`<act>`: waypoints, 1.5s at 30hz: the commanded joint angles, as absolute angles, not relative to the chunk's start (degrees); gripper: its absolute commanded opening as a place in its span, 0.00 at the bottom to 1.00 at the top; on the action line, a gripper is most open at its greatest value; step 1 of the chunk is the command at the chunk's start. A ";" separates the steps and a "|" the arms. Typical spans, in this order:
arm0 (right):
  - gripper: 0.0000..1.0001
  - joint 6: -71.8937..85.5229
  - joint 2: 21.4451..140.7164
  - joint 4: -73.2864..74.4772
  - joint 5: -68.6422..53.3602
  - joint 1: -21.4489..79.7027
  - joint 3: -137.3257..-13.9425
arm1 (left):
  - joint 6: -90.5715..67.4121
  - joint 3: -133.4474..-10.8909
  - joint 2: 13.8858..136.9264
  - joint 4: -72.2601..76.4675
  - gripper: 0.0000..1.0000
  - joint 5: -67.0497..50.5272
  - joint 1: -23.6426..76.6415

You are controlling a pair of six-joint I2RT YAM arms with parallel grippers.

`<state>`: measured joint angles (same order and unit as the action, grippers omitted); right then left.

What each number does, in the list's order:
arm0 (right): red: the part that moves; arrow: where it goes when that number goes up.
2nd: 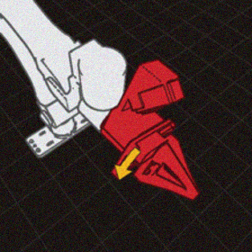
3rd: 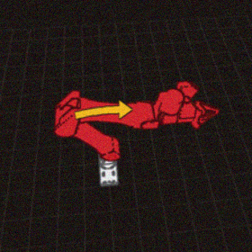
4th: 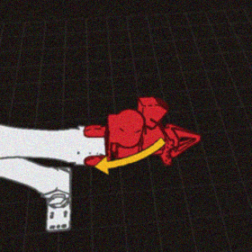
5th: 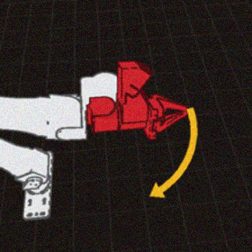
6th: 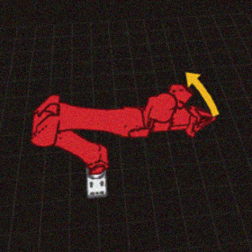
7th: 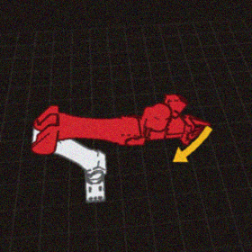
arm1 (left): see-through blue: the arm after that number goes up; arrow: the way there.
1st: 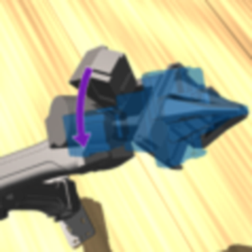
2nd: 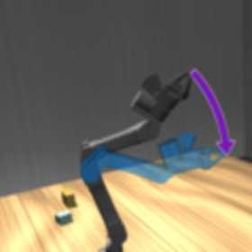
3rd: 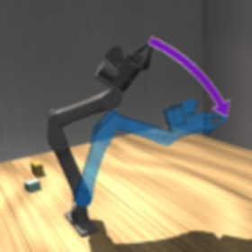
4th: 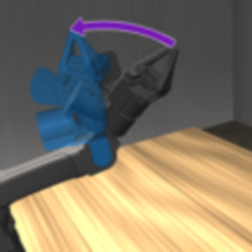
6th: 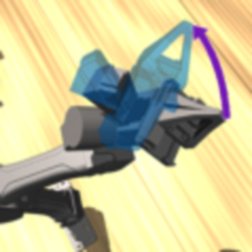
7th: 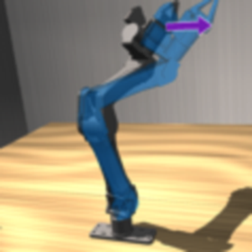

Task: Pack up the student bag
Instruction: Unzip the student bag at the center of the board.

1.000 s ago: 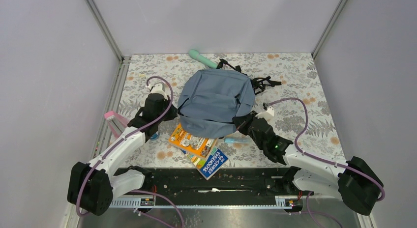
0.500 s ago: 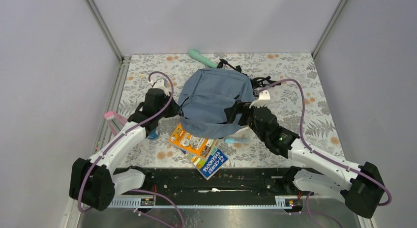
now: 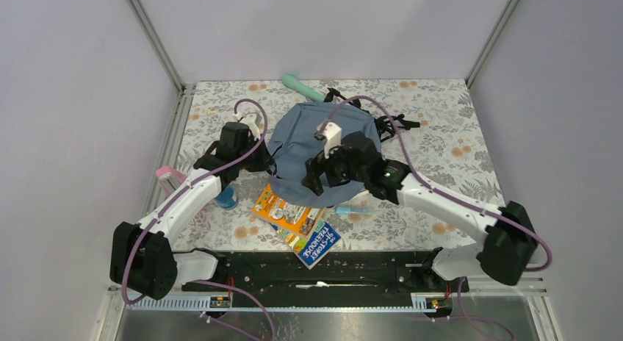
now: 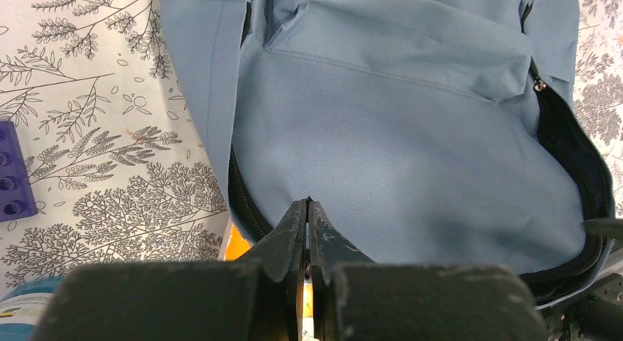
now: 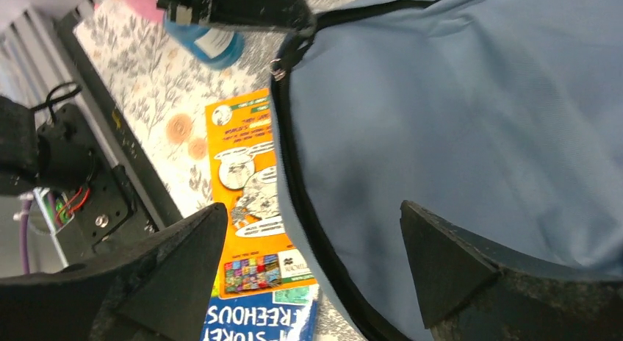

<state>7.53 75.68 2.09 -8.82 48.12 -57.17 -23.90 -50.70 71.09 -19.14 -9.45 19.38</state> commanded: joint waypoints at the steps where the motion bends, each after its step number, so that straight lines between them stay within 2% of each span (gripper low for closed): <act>1: 0.89 1.52 82.30 6.51 -13.64 51.86 -64.36 | -21.38 -53.16 70.42 -19.88 0.00 -10.87 18.81; 4: 0.77 0.79 86.41 7.79 -11.66 53.70 -67.30 | -20.63 -53.84 70.11 -20.53 0.00 -10.60 18.72; 12: 0.69 -2.14 90.76 7.06 6.10 56.86 -68.66 | -20.39 -54.31 70.03 -20.92 0.00 -12.26 18.55; 16: 0.66 -3.44 91.24 6.74 4.85 57.22 -67.90 | -20.39 -54.49 70.22 -20.92 0.00 -13.44 18.46; 20: 0.56 -4.78 92.82 6.77 9.08 59.65 -68.41 | -20.39 -54.51 70.40 -20.90 0.00 -13.55 18.29; 24: 0.38 -5.01 94.75 6.73 9.66 61.02 -69.39 | -20.35 -54.41 70.44 -20.74 0.00 -13.38 18.19; 25: 0.30 -4.97 94.94 6.75 10.14 61.16 -69.50 | -20.22 -54.40 70.38 -20.68 0.00 -13.41 18.13; 27: 0.03 -5.34 94.78 6.42 14.17 61.70 -69.51 | -20.13 -54.40 70.41 -20.59 0.00 -13.41 18.04; 28: 0.00 -5.83 94.15 5.67 16.83 61.90 -68.97 | -20.04 -54.40 70.40 -20.61 0.00 -13.41 18.02; 45: 0.00 -8.77 82.79 -4.12 12.35 61.95 -59.51 | -19.99 -54.53 70.62 -20.48 0.00 -10.46 15.93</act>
